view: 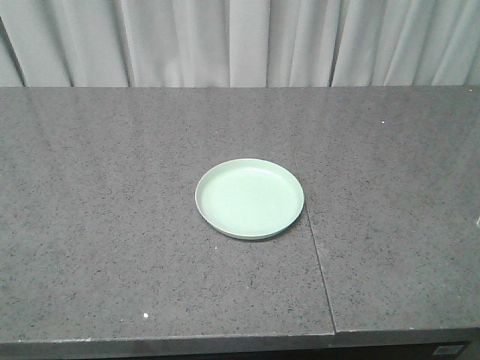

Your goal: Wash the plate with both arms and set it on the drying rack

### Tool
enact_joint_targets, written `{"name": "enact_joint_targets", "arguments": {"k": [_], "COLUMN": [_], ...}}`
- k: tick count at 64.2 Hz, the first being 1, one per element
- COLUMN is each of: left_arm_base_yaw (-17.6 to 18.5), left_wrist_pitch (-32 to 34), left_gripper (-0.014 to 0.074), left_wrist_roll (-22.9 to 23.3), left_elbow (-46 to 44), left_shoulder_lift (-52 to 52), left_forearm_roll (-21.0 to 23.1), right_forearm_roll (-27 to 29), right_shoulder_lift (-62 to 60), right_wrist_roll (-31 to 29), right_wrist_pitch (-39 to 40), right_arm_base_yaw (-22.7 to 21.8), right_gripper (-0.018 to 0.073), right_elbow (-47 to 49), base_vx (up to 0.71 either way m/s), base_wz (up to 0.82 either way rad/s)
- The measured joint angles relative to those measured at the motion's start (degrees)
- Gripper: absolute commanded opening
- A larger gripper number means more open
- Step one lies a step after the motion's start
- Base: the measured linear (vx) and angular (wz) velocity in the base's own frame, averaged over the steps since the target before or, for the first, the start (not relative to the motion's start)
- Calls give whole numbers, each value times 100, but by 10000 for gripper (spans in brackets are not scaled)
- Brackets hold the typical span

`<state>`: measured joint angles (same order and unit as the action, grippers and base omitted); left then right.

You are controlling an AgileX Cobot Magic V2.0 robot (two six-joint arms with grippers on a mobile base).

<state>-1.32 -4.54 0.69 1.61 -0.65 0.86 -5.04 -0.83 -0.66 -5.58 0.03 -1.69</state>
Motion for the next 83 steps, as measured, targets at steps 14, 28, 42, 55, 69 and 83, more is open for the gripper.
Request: {"name": "enact_joint_targets", "arguments": {"k": [14,28,42,55,69,83], "left_arm_base_yaw": [0,0,0,0,0,0], "left_wrist_pitch": [0,0,0,0,0,0], "left_gripper": [-7,-7,-7,-7,-7,-7], "left_wrist_roll": [0,0,0,0,0,0], "left_elbow": [0,0,0,0,0,0], "left_shoulder_lift": [0,0,0,0,0,0], "left_forearm_roll": [0,0,0,0,0,0], "right_forearm_roll": [0,0,0,0,0,0], "right_shoulder_lift": [0,0,0,0,0,39], "right_wrist_roll": [0,0,0,0,7,13], "right_wrist_pitch": [0,0,0,184,1478,1465], "right_arm_base_yaw": [-3,-3,-3,-5,-5,-5], "right_gripper": [-7,-7,-7,-7,-7,-7], "right_elbow": [0,0,0,0,0,561], "base_vx": [0,0,0,0,0,0], "base_wz": [0,0,0,0,0,0]}}
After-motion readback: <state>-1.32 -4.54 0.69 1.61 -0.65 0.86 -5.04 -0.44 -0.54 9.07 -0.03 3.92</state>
